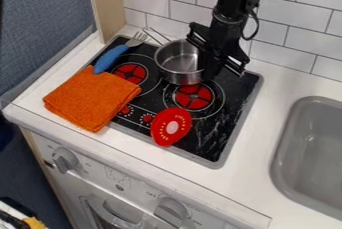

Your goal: Move the silver pot to the upper middle of stove.

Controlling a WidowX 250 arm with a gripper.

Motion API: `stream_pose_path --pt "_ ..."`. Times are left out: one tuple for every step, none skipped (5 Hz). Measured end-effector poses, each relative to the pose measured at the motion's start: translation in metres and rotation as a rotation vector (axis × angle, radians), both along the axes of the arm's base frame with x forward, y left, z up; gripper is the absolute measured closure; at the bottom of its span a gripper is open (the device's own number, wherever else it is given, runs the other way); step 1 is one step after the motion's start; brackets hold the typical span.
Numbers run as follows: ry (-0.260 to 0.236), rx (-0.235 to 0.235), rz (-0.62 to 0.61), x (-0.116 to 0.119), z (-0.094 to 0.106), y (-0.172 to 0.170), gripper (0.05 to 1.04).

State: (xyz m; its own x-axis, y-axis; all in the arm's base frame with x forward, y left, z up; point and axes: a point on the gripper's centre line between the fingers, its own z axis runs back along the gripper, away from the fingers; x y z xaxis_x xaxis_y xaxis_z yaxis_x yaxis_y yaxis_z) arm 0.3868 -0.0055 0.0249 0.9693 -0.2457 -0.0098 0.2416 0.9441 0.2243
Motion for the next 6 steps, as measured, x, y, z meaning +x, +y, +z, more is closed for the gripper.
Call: stream_pose_path --pt "-0.003 -0.009 -0.006 0.001 0.000 -0.002 0.820" --pt "-0.005 -0.015 -0.013 0.000 -0.001 -0.006 0.540" --pt "-0.069 -0.055 -0.013 -0.003 0.020 -0.011 0.239" --pt "-0.152 -0.096 0.013 -0.010 0.050 -0.014 0.076" --pt "-0.131 -0.154 0.059 -0.024 0.052 -0.014 0.079" --pt "-0.069 -0.190 0.111 -0.036 0.045 -0.018 0.083"
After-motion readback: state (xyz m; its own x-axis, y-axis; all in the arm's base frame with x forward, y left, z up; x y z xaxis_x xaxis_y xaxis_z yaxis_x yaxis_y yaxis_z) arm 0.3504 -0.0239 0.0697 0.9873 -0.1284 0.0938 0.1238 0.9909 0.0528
